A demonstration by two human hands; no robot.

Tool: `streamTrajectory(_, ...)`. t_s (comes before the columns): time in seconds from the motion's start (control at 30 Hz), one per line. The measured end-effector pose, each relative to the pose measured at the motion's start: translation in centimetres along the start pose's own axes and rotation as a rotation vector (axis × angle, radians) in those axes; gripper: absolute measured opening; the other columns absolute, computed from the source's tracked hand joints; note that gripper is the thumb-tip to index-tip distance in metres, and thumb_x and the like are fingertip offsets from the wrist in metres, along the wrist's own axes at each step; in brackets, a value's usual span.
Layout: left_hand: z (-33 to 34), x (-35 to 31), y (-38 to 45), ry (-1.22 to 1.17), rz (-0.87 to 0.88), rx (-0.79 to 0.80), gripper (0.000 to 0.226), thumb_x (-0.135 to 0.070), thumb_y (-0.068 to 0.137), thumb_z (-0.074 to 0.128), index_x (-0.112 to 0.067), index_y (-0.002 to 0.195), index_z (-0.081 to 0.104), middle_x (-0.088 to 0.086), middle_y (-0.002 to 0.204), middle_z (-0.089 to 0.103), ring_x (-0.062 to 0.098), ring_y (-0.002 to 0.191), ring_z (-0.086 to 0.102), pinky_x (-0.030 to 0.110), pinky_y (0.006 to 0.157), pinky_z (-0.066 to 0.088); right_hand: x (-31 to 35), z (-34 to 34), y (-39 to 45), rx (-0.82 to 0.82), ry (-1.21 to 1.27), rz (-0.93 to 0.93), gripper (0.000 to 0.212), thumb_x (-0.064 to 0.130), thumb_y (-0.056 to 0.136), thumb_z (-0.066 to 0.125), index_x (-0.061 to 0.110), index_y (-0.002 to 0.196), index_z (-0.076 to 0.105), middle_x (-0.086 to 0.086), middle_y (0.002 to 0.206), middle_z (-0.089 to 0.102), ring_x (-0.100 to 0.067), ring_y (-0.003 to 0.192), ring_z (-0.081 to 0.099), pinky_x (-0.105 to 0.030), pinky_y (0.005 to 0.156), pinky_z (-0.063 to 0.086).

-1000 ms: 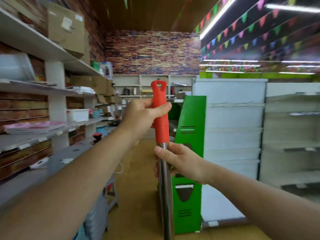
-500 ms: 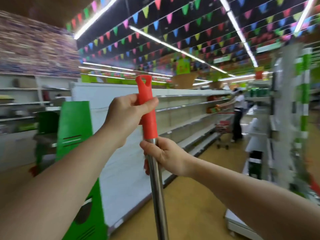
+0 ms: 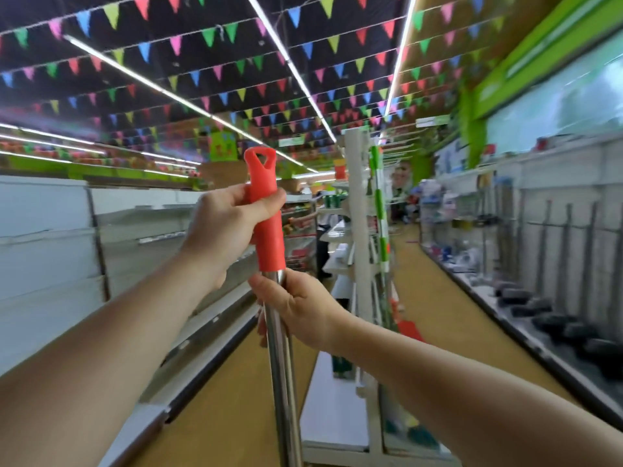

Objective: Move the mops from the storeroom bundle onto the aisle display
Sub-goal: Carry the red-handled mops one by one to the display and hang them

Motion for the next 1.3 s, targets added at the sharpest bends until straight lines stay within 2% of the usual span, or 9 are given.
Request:
streamTrajectory(0.17, 7.7, 1.1, 2.5, -0.103, -0.002, 0.087, 0.010, -0.030, 0.083, 0.063, -0.021, 0.086, 0.065, 0.002, 0.088, 0.067, 0.016, 0.080, 0.060, 0.027, 0.068, 0.047, -3.2, -7.3, -0.9, -0.090, -0.051, 0.068, 0.027, 0.038, 0.094, 0.044, 0.021, 0.074, 0.044, 0.001, 0.062, 0.055, -0.015, 0.059, 0.059, -0.047, 0.078, 0.054)
streamTrajectory(0.33, 14.5, 2.8, 5.2, -0.204, -0.013, 0.158, 0.006, -0.029, 0.083, 0.063, -0.023, 0.083, 0.064, -0.001, 0.085, 0.067, 0.012, 0.079, 0.061, 0.025, 0.069, 0.048, -6.5, -13.5, -1.0, -0.202, -0.158, 0.116, 0.027, 0.036, 0.095, 0.045, 0.020, 0.072, 0.043, 0.000, 0.061, 0.055, -0.007, 0.048, 0.057, -0.025, 0.056, 0.051)
streamTrajectory(0.5, 21.0, 5.3, 8.1, -0.328, -0.040, 0.253, 0.006, -0.027, 0.080, 0.066, -0.021, 0.079, 0.067, 0.000, 0.079, 0.067, 0.018, 0.076, 0.062, 0.033, 0.075, 0.051, -10.4, -19.3, -0.7, -0.305, -0.284, 0.187, 0.029, 0.039, 0.093, 0.047, 0.025, 0.067, 0.045, 0.000, 0.064, 0.052, -0.023, 0.062, 0.058, -0.046, 0.072, 0.054)
streamTrajectory(0.63, 26.4, 7.4, 10.7, -0.399, -0.025, 0.331, 0.005, -0.025, 0.079, 0.067, -0.021, 0.077, 0.067, 0.001, 0.079, 0.068, 0.019, 0.076, 0.062, 0.033, 0.078, 0.049, -13.4, -23.9, 0.0, -0.384, -0.369, 0.258, 0.031, 0.035, 0.094, 0.046, 0.024, 0.065, 0.043, 0.006, 0.059, 0.046, -0.008, 0.051, 0.048, -0.028, 0.059, 0.044)
streamTrajectory(0.7, 29.1, 8.2, 12.3, -0.426, -0.007, 0.373, 0.004, -0.025, 0.079, 0.068, -0.021, 0.076, 0.067, 0.002, 0.078, 0.069, 0.020, 0.076, 0.062, 0.035, 0.080, 0.049, -14.9, -26.4, 0.4, -0.429, -0.453, 0.298, 0.032, 0.036, 0.095, 0.045, 0.023, 0.065, 0.044, 0.005, 0.059, 0.046, -0.009, 0.052, 0.045, -0.028, 0.056, 0.041)
streamTrajectory(0.83, 35.3, 9.1, 15.5, -0.445, 0.040, 0.474, 0.007, -0.029, 0.079, 0.068, -0.023, 0.075, 0.067, -0.002, 0.076, 0.069, 0.019, 0.075, 0.064, 0.033, 0.078, 0.051, -17.6, -31.8, 0.9, -0.529, -0.418, 0.352, 0.030, 0.036, 0.093, 0.048, 0.023, 0.066, 0.048, -0.012, 0.067, 0.054, -0.033, 0.064, 0.060, -0.058, 0.076, 0.051)
streamTrajectory(0.93, 40.2, 9.2, 17.2, -0.488, 0.059, 0.538, 0.009, -0.028, 0.081, 0.067, -0.020, 0.084, 0.068, -0.006, 0.076, 0.068, 0.009, 0.070, 0.065, 0.022, 0.070, 0.051, -19.4, -35.8, 1.0, -0.605, -0.281, 0.363, 0.025, 0.026, 0.094, 0.048, 0.011, 0.074, 0.047, -0.011, 0.059, 0.053, -0.022, 0.050, 0.057, -0.052, 0.069, 0.053)
streamTrajectory(1.03, 45.1, 9.3, 18.7, -0.509, 0.085, 0.598, 0.027, -0.029, 0.082, 0.064, -0.011, 0.102, 0.067, -0.010, 0.076, 0.066, -0.003, 0.061, 0.062, 0.009, 0.058, 0.047, -21.4, -40.0, 0.8, -0.646, -0.262, 0.366, 0.024, 0.023, 0.095, 0.046, 0.003, 0.082, 0.047, -0.015, 0.062, 0.054, -0.025, 0.052, 0.055, -0.046, 0.064, 0.054)
streamTrajectory(1.3, 57.7, 10.9, 22.7, -0.476, 0.093, 0.580, 0.038, -0.034, 0.082, 0.063, -0.010, 0.111, 0.064, -0.004, 0.087, 0.067, 0.010, 0.079, 0.063, 0.021, 0.076, 0.049, -27.9, -51.9, 1.2, -0.657, -0.305, 0.323, 0.029, 0.030, 0.093, 0.045, 0.004, 0.082, 0.050, -0.011, 0.063, 0.059, -0.019, 0.050, 0.059, -0.032, 0.056, 0.055)
Point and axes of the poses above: each hand's wrist, its own y-axis towards the middle knuckle, its own z-axis out of the palm, x = y × z, the point moved 5 cm from there along y, towards the middle knuckle
